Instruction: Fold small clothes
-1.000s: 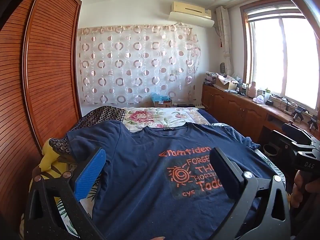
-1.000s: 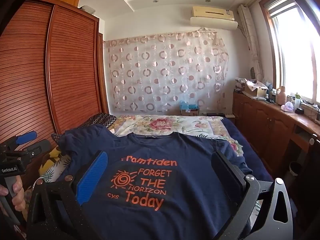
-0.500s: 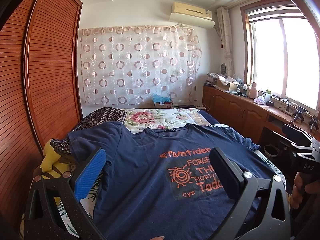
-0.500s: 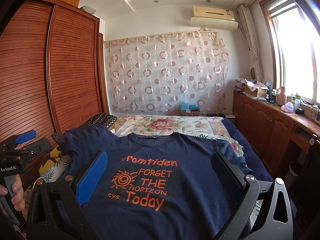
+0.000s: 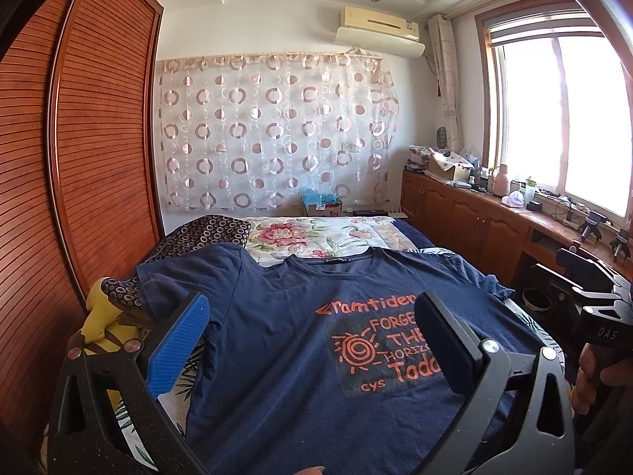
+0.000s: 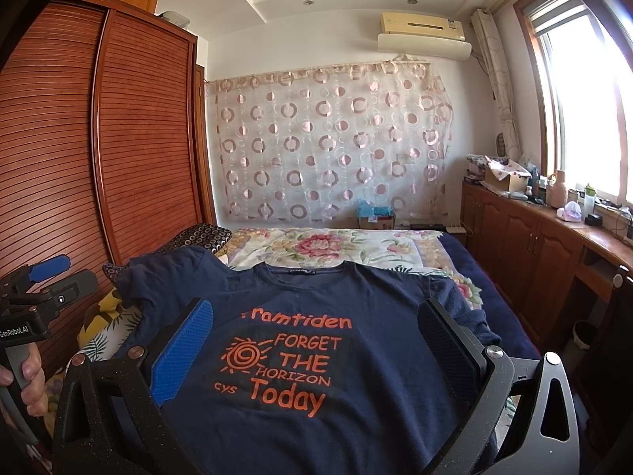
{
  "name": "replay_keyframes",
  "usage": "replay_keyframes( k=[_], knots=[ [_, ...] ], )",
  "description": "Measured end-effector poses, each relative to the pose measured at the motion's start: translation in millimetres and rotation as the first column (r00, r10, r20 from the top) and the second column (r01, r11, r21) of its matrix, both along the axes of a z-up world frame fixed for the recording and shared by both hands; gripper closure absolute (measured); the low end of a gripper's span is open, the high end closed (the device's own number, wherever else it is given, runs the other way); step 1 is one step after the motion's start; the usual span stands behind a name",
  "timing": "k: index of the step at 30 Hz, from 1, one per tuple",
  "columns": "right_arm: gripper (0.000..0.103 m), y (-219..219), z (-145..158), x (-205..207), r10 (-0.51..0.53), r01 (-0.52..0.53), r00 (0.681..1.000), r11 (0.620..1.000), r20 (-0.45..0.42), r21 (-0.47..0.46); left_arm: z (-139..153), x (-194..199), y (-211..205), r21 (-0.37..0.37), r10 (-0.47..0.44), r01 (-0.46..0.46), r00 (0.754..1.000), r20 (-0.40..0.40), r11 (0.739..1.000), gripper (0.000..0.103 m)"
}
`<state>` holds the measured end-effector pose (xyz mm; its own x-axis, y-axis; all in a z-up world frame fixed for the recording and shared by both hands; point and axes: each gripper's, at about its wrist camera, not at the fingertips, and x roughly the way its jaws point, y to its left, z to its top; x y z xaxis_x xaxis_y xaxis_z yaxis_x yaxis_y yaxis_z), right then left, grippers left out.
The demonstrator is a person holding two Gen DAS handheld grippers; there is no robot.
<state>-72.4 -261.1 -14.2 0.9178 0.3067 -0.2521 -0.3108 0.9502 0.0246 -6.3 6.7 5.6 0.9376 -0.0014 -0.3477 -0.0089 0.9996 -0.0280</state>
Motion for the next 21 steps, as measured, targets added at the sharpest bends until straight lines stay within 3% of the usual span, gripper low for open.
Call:
replay_keyframes(
  k=[21],
  knots=[
    [0.0, -0.7, -0.5, 1.0, 0.0, 0.0, 1.0, 1.0, -0.001, 0.002, 7.5, 0.0, -0.6, 0.001, -0.001, 0.001, 1.0, 0.005, 1.0, 0.0]
  ],
)
